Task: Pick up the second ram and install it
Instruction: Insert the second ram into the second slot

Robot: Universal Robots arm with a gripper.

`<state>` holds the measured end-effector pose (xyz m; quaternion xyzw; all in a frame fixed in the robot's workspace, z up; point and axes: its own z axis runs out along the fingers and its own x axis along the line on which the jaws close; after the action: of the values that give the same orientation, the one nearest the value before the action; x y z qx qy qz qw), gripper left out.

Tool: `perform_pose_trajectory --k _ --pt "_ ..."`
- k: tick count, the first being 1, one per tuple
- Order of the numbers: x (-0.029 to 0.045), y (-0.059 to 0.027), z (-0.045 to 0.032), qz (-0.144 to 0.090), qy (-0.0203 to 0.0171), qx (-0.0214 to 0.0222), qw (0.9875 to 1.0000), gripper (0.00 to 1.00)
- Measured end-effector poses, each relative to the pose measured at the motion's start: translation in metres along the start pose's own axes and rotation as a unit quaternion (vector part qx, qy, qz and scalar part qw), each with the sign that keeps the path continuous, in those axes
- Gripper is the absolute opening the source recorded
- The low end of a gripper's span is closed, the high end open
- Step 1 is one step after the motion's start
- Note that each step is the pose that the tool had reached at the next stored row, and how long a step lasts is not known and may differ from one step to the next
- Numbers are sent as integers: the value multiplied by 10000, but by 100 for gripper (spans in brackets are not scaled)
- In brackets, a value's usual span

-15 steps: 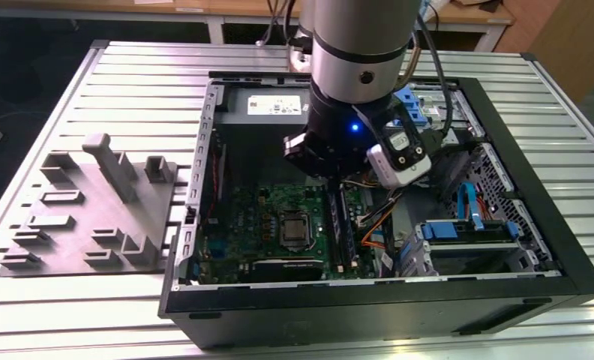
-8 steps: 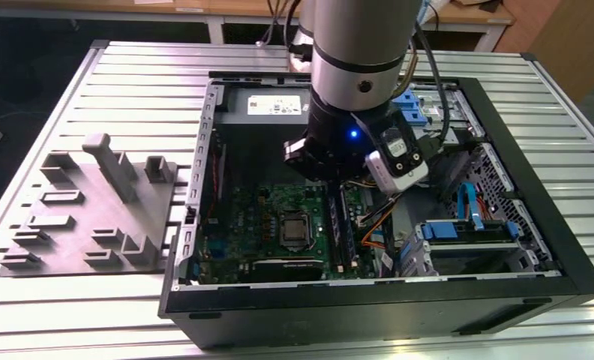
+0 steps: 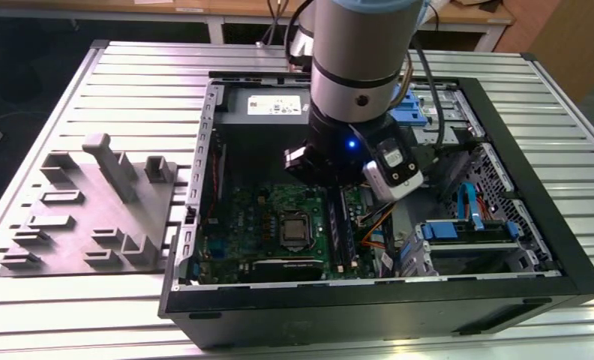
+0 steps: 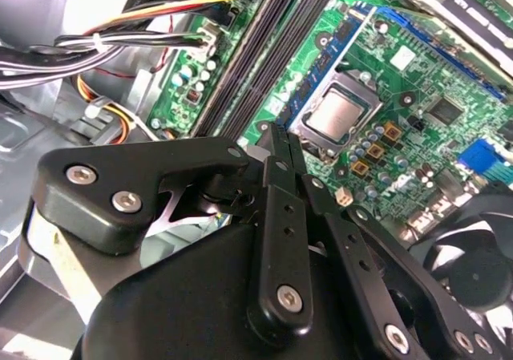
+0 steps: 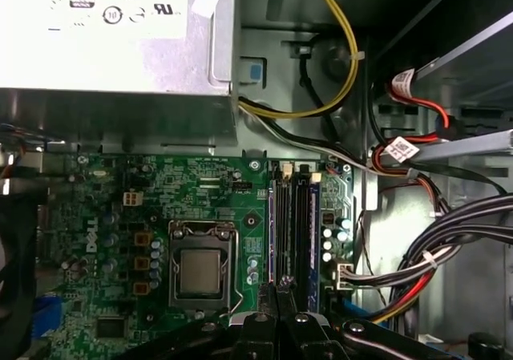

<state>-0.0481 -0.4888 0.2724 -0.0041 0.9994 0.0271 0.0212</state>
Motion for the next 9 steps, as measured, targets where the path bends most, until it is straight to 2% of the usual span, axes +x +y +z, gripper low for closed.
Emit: perform_pose_trajectory --k 6,9 --pt "4 -5 102 -1 -10 -1 10000 11" --pt "-16 -7 129 0 -10 -1 10000 11"
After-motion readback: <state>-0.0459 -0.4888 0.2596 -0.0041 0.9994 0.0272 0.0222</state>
